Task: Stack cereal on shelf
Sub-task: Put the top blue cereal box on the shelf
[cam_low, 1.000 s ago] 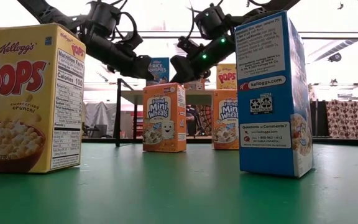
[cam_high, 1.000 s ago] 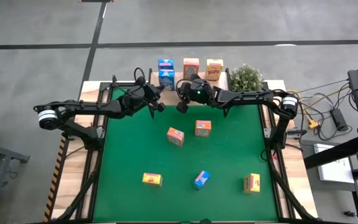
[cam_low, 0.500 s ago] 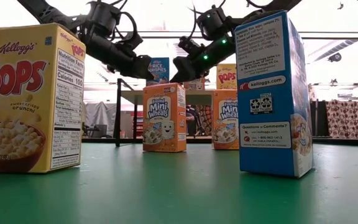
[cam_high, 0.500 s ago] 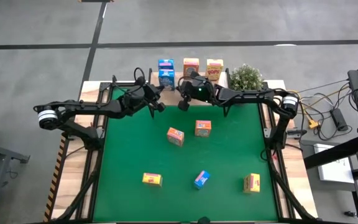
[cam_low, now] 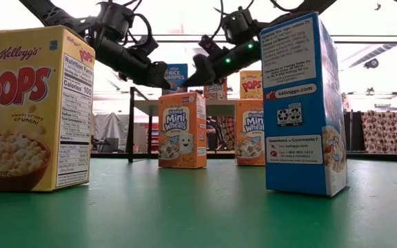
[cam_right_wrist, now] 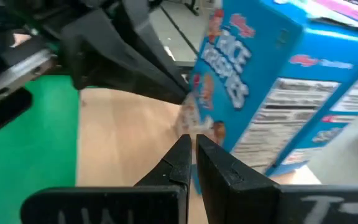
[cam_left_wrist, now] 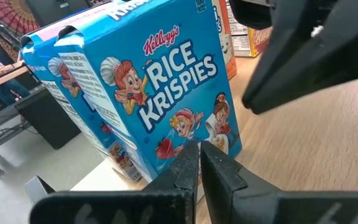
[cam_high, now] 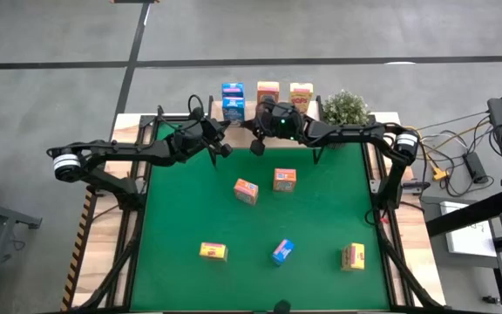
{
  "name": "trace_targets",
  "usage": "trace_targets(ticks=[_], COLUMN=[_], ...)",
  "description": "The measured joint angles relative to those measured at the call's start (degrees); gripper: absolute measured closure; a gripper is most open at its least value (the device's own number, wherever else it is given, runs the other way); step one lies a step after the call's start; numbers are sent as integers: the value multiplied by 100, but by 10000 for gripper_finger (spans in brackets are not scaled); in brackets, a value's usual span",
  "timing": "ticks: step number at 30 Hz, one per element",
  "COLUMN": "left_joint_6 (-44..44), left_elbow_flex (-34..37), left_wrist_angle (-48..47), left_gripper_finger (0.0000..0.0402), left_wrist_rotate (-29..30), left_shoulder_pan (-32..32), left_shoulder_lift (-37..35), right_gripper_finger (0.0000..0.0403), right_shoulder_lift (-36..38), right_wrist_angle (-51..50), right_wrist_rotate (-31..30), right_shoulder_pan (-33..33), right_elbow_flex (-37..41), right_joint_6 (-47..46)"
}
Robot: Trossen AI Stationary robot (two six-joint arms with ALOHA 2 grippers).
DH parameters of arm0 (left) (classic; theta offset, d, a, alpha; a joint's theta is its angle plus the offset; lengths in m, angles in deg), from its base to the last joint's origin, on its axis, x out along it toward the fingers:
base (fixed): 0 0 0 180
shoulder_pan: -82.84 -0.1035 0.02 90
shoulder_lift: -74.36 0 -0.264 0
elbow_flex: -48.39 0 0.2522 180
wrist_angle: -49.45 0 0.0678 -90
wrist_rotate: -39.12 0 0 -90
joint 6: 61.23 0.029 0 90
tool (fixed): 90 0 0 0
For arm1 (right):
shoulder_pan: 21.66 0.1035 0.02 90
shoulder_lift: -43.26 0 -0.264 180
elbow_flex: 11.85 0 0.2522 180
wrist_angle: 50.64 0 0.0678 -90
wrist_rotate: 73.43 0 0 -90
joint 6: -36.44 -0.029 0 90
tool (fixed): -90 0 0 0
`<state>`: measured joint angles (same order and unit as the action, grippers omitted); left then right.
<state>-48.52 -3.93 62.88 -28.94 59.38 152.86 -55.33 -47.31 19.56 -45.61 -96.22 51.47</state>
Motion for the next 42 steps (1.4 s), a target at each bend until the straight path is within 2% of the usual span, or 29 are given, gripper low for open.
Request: trace_targets(ticks=[22, 29, 42], left_joint_6=[-79, -144, -125], left_elbow_flex=[-1, 1, 1], left_wrist_angle=[-27, -27, -23], left_gripper_finger=[402, 402, 402], left_wrist_rotate=[0, 102, 306], left_shoulder_pan=[0, 0, -7], left_shoulder_lift=[0, 0, 0], right_gripper_finger=[390, 390, 390], right_shoulder_lift=[-11, -11, 93], right_wrist_angle=[48, -329, -405], right_wrist_rotate=[-1, 17, 22], right_shoulder_pan=[-170, -34, 352], right_elbow_flex=[0, 0, 0], right_joint_6=[-50, -96, -111])
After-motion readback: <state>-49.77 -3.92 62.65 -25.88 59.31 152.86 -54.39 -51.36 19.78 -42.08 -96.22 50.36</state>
